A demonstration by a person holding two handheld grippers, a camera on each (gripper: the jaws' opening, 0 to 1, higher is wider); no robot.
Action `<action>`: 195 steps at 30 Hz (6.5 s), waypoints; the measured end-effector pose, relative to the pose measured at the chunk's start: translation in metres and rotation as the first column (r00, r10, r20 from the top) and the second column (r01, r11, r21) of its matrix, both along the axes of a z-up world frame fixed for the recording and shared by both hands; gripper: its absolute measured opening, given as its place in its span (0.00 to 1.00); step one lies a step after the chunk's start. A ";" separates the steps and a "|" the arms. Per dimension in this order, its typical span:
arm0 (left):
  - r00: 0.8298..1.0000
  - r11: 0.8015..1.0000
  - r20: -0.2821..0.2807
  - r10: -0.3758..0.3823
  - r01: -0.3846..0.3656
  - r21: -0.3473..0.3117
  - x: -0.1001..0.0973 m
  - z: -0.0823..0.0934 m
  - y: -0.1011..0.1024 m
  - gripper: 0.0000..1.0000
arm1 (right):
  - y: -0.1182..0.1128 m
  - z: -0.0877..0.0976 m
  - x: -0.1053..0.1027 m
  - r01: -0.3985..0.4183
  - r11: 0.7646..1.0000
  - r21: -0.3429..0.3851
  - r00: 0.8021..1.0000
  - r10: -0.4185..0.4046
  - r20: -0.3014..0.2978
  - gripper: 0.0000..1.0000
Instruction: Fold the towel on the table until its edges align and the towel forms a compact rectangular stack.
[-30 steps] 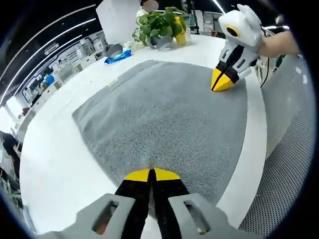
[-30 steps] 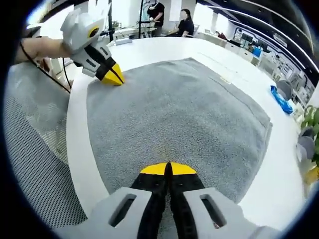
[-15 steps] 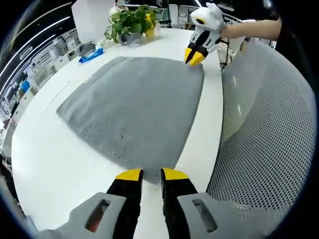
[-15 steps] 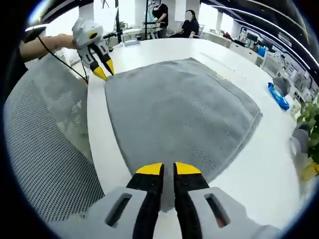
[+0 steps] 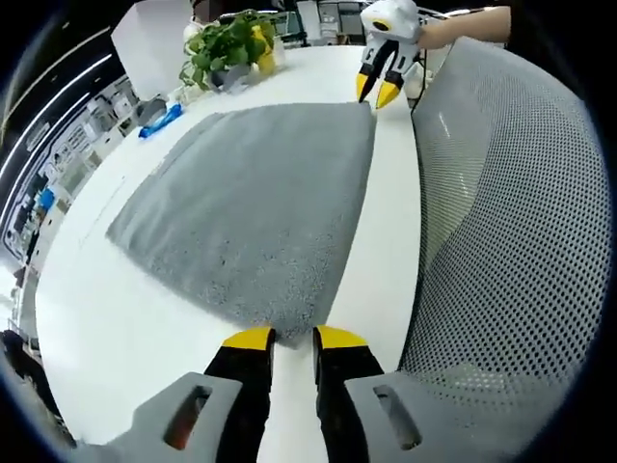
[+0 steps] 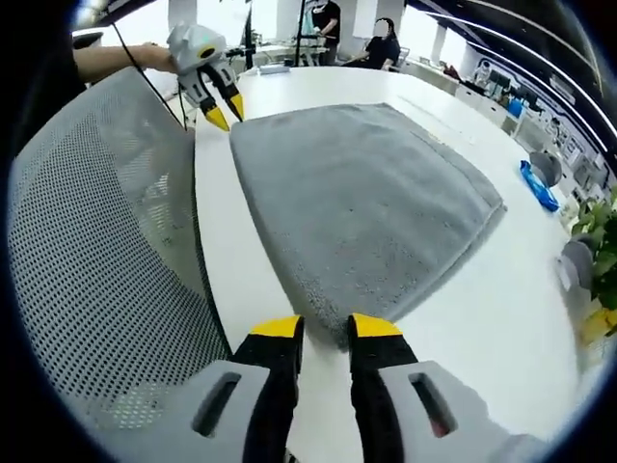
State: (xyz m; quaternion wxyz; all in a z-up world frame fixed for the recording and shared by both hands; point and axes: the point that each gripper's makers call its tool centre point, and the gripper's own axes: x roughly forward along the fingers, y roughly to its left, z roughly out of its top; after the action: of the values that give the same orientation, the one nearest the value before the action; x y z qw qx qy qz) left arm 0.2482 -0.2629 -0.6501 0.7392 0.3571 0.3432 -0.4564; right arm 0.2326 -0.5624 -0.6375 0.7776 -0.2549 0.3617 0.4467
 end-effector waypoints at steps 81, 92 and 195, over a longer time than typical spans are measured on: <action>0.943 0.706 0.071 0.325 -0.192 -0.681 0.007 0.157 -0.032 0.02 | -0.005 0.154 0.028 0.372 0.395 0.840 0.894 -0.397 -0.209 0.00; 0.946 0.629 0.050 0.319 -0.172 -0.758 0.000 0.181 -0.036 0.02 | 0.001 0.175 0.025 0.332 0.318 0.888 0.908 -0.364 -0.209 0.00; 0.893 0.651 -0.146 0.427 -0.415 -0.635 0.122 0.106 -0.004 0.02 | -0.027 0.089 0.135 0.633 0.413 0.654 0.759 -0.497 -0.421 0.00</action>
State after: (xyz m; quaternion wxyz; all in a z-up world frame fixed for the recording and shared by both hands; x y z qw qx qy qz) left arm 0.3701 -0.2671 -0.5443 0.9042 -0.0079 0.2299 -0.3597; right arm 0.3671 -0.5891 -0.5488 0.8803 0.2741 0.2622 0.2849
